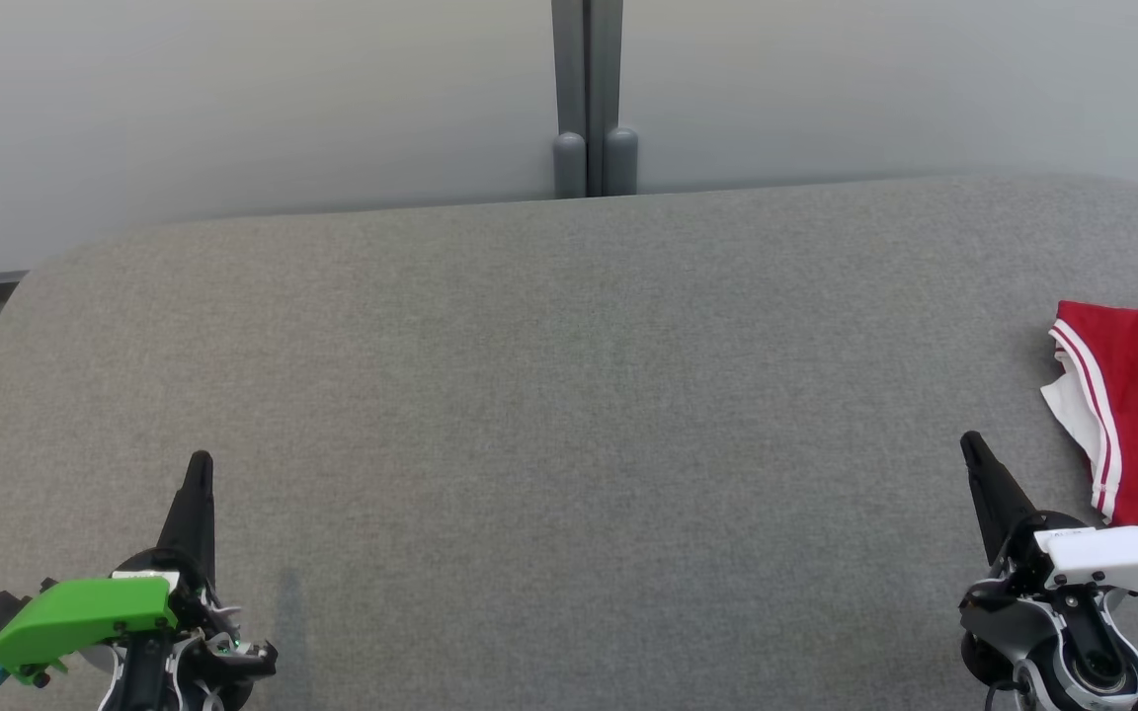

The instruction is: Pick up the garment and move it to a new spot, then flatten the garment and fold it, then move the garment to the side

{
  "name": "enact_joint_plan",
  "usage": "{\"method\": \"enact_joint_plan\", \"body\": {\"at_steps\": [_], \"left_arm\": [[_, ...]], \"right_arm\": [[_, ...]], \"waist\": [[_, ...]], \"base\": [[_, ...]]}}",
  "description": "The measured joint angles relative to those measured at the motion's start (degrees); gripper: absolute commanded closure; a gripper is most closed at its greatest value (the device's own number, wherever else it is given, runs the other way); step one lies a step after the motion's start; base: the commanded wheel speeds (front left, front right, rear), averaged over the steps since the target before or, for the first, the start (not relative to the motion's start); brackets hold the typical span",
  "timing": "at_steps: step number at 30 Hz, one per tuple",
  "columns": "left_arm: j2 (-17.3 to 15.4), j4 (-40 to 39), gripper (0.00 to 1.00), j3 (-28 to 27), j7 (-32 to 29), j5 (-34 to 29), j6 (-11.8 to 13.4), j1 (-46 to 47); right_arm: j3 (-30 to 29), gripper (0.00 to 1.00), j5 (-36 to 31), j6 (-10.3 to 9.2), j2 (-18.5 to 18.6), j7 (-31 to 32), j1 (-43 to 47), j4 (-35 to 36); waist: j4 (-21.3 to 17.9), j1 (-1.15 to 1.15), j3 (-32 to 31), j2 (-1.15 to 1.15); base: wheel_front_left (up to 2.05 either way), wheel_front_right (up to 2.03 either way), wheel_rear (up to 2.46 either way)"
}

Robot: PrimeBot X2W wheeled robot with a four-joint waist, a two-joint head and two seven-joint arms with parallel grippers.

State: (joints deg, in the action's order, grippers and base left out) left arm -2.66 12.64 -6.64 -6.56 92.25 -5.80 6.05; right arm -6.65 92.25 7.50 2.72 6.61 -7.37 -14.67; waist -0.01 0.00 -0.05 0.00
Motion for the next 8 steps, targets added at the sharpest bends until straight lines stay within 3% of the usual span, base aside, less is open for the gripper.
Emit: {"method": "enact_joint_plan", "body": {"at_steps": [8], "left_arm": [[0.0, 0.0, 1.0, 0.0, 0.0, 0.0, 0.0, 0.0]], "right_arm": [[0.0, 1.0, 0.0, 0.0, 0.0, 0.0, 0.0, 0.0]], "waist": [[0.0, 0.0, 0.0, 0.0]], "base": [[0.0, 0.0, 0.0]]}}
